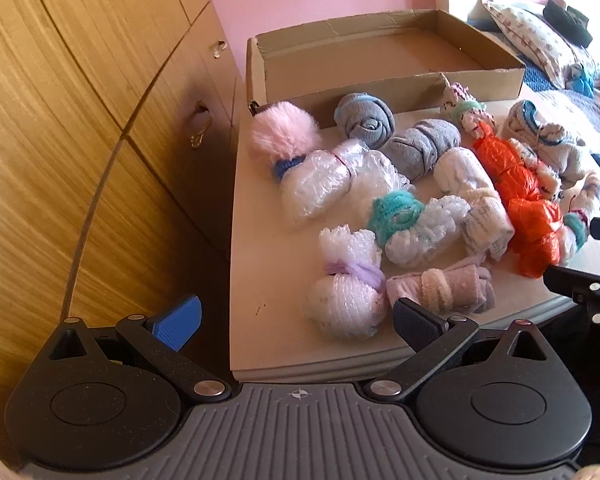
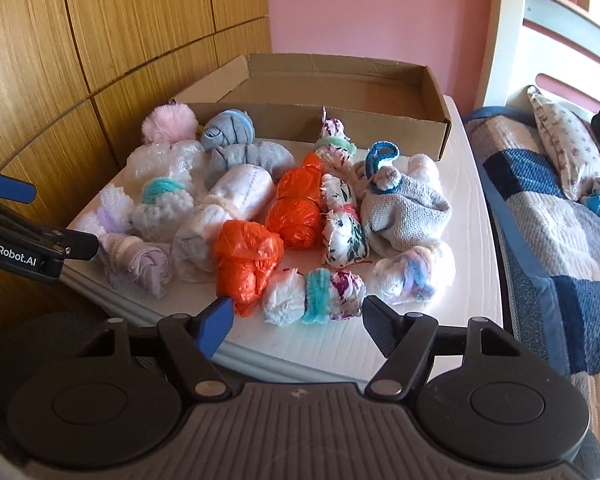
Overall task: Organize objects
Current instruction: 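Grasp a sock bundle with each gripper from the dresser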
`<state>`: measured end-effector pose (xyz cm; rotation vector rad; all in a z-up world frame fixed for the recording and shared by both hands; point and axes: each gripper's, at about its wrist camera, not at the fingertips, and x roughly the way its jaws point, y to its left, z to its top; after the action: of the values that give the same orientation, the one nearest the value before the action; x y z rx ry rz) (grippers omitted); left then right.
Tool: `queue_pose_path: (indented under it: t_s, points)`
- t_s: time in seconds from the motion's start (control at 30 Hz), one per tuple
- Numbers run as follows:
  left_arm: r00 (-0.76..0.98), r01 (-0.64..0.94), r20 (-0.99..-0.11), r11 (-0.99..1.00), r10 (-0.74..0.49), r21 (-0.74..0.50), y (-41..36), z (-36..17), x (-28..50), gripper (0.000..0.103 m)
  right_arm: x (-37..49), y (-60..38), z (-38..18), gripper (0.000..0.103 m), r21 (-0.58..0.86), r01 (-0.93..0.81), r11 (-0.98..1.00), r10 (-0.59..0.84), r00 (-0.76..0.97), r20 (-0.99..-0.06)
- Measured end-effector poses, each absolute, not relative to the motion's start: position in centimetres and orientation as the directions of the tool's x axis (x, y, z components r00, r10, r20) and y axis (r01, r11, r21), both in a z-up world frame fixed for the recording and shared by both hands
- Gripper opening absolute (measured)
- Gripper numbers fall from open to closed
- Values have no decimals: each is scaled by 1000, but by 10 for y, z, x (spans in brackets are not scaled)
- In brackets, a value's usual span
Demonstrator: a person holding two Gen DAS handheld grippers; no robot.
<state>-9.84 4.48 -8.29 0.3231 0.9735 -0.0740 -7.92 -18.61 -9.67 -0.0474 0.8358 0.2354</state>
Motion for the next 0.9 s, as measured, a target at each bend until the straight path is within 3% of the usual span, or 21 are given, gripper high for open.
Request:
queue_pose_path:
  t_s: [0.27, 0.43, 0.47, 0.53, 0.6, 0.67, 0.8, 0.9]
  points:
    - [553, 217, -830, 950, 71, 226, 47, -93, -90, 102, -66, -189, -97, 71, 31, -212, 977, 165, 654, -739]
    - [571, 237, -819, 944, 58, 231, 45, -96, -87, 96, -57, -192, -100, 57, 34, -223, 974, 174, 644, -745]
    - [575, 240, -816, 941, 60, 238, 44, -97, -88, 92, -57, -192, -100, 52, 36, -225, 974, 176, 643, -745]
    - [574, 242, -817, 940, 62, 241, 44, -99, -88, 83, -56, -191, -100, 51, 29, -231, 973, 175, 646, -743]
    - [566, 240, -823, 944, 52, 225, 46, -100, -88, 64, -55, -192, -99, 49, 32, -233, 972, 179, 645, -743]
    - [553, 233, -832, 951, 40, 201, 49, -101, -87, 52, -56, -192, -99, 49, 29, -233, 972, 178, 649, -740]
    - [548, 224, -836, 959, 22, 172, 55, -100, -87, 43, -58, -193, -98, 49, 28, -234, 972, 178, 650, -739]
    - [547, 232, -837, 959, 8, 161, 56, -100, -89, 44, -59, -194, -98, 49, 28, -233, 972, 177, 651, -738]
